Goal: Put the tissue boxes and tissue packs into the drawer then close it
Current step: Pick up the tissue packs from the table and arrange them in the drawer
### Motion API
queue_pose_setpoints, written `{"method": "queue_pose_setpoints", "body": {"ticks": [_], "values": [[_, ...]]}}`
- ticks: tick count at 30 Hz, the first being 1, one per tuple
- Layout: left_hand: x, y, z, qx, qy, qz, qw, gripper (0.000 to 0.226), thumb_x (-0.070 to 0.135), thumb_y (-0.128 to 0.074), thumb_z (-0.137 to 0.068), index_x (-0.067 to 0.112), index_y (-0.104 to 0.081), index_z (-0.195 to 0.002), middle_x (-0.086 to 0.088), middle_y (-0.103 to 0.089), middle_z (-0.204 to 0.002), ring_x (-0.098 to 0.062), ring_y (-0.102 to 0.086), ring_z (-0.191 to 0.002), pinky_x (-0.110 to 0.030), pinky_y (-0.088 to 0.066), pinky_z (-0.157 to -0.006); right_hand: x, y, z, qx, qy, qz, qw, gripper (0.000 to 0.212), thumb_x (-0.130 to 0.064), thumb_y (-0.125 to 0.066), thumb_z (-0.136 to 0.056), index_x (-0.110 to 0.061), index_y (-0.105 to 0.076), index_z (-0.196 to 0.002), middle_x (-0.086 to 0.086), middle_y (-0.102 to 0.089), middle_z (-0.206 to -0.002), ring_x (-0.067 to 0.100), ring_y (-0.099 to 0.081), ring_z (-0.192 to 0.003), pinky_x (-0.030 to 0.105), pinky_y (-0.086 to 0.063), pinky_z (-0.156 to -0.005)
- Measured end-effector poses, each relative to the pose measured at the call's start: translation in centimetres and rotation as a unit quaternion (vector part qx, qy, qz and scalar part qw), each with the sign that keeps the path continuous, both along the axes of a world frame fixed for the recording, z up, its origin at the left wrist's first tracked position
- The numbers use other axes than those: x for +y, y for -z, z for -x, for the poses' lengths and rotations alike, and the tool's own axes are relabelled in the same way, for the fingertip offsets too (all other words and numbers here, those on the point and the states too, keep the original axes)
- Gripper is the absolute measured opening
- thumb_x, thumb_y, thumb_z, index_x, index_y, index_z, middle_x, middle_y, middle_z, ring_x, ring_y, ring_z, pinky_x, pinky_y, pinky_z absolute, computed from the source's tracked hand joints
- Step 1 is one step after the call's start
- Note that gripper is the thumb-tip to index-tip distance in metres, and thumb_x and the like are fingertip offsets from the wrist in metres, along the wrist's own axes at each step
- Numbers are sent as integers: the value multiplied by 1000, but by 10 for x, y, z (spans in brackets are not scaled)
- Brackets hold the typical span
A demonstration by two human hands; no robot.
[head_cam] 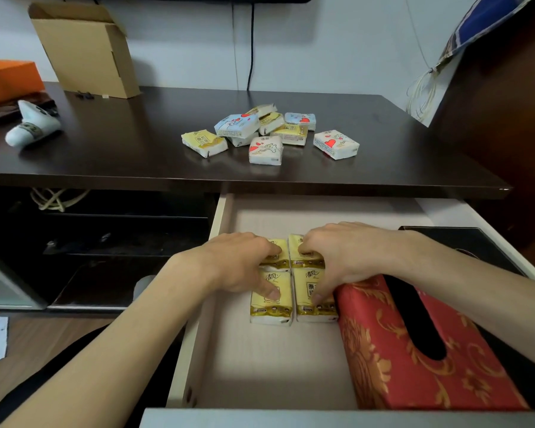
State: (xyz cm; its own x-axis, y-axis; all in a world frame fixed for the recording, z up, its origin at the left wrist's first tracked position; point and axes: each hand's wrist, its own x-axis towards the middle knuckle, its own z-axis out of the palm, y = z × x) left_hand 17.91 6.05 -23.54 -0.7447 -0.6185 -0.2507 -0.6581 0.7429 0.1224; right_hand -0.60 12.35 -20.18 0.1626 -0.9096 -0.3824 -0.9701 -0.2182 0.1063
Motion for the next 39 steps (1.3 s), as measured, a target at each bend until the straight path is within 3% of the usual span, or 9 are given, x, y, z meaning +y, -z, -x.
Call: {"method": "queue_pose_setpoints", "body": {"ticks": [9,13,18,20,24,26,29,33,39], "values": [[-2,11,1,34,15,27,999,76,70,-69,-70,28,-53,-130,7,-57,-124,-17,-54,-114,-44,-50,-90,3,2,1,-20,21,22,999,77,-75,-76,-63,-24,-61,-119,-6,-60,-114,22,-59,-103,42,-52,-84],[-6,-1,-3,157,23,6,987,72,66,-66,-78,24,-54,-136,7,-54,-130,-12,-50,-121,-38,-46,-99,1,-9,4,-90,42,70,993,68,-80,-65,-71,-34,-66,-121,-10,-64,-116,18,-61,-110,40,-52,-93],[-29,-34,-20,430,-59,83,897,36,44,-59,-85,25,-67,-115,11,-64,-109,-5,-61,-101,-35,-54,-85,-20,-29,17,-354,88,259,894,11,-35,-70,-85,-30,-79,-88,-14,-78,-84,1,-71,-81,36,-58,-85],[-50,-44,-19,480,-103,116,863,34,34,-57,-88,22,-66,-118,7,-62,-117,-10,-59,-109,-40,-53,-90,-42,-37,21,-387,103,303,865,14,-24,-67,-90,-30,-78,-95,-12,-78,-94,3,-70,-91,34,-56,-90],[-90,-38,-15,362,-190,208,888,56,29,-56,-94,12,-43,-145,-9,-30,-158,-25,-24,-146,-41,-31,-113,-99,-49,29,-242,115,333,904,42,-19,-58,-93,-20,-63,-135,4,-63,-139,25,-52,-130,38,-45,-96],[-98,-27,-15,298,-217,245,897,59,37,-49,-97,9,-37,-147,-14,-26,-161,-29,-20,-149,-43,-31,-112,-122,-51,32,-164,110,309,930,38,-21,-57,-91,-14,-59,-128,11,-56,-141,30,-46,-132,38,-41,-90],[-99,-21,-14,278,-215,262,899,55,43,-41,-97,11,-43,-143,-10,-49,-145,-26,-43,-134,-41,-38,-103,-141,-49,31,-77,115,280,950,38,-31,-57,-91,-10,-56,-123,13,-56,-137,32,-48,-128,42,-39,-101],[-96,-26,-17,304,-220,274,885,43,39,-49,-94,9,-56,-125,-8,-58,-122,-27,-50,-112,-39,-45,-88,-147,-42,32,-38,123,296,947,42,-37,-49,-95,-10,-61,-126,11,-59,-139,30,-51,-130,47,-28,-118],[-94,-37,-32,334,-216,257,881,25,36,-62,-89,18,-70,-105,4,-51,-97,-18,-45,-97,-32,-45,-70,-121,-36,42,6,30,384,923,35,-36,-52,-92,-12,-71,-108,5,-62,-117,26,-51,-112,38,-45,-91]]}}
